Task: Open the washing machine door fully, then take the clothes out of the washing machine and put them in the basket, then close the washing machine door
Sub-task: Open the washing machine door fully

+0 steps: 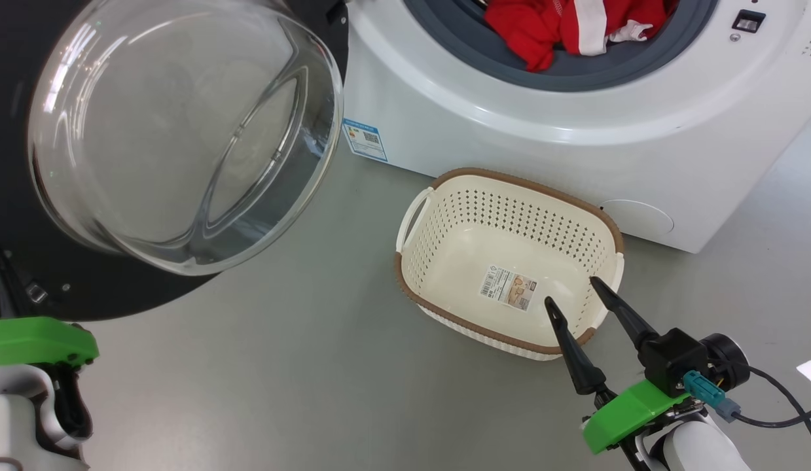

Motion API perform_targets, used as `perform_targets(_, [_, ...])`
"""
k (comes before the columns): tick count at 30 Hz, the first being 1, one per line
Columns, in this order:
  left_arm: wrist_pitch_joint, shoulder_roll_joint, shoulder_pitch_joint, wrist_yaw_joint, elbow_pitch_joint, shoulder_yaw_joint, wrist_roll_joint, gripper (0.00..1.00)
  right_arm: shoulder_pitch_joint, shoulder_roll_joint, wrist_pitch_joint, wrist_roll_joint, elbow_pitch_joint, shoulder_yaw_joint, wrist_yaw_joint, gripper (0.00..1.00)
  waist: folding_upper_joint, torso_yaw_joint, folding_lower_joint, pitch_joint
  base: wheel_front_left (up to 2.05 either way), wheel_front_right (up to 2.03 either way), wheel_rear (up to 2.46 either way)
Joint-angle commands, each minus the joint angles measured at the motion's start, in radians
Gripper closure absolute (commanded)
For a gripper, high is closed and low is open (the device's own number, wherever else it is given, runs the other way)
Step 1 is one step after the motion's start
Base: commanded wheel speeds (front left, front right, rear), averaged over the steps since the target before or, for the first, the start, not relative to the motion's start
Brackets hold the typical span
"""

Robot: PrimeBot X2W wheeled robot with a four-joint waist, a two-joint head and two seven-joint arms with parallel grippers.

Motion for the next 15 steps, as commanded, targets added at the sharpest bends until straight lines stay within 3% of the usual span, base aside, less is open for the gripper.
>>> perform_targets(1, [-0.01,0.05,-0.034,-0.007,-0.013,0.05,0.017,1.0,-0.029,0.003,-0.006,-0.008,-0.024,0.029,0.007,0.0,0.0,0.0,0.0,0.0,0.0,0.0,0.0])
perform_targets(3, [-0.01,0.043,-0.037,-0.018,-0.011,0.069,0.03,1.0,-0.03,0.004,-0.006,-0.007,-0.022,0.031,0.007,0.0,0.0,-0.001,0.0,0.0,0.0,0.0,0.0])
perform_targets(5, [-0.01,0.034,-0.039,-0.03,-0.011,0.09,0.037,0.39,-0.031,0.006,-0.006,-0.007,-0.019,0.032,0.007,0.0,0.0,-0.002,0.0,-0.003,0.0,0.0,0.0])
perform_targets(6, [-0.01,0.029,-0.038,-0.039,-0.01,0.101,0.039,0.14,-0.031,0.006,-0.006,-0.008,-0.018,0.034,0.007,0.0,0.0,-0.003,0.0,-0.005,0.0,0.0,0.0])
perform_targets(7, [-0.01,0.023,-0.037,-0.049,-0.01,0.111,0.039,0.03,-0.032,0.007,-0.006,-0.008,-0.017,0.034,0.007,0.0,0.0,-0.003,0.0,-0.007,0.0,0.0,0.0])
perform_targets(15, [-0.01,-0.026,0.013,-0.094,-0.106,0.157,0.098,0.0,-0.034,0.018,-0.006,0.003,-0.014,0.034,0.007,0.0,0.0,-0.019,0.0,-0.036,0.0,0.0,0.0])
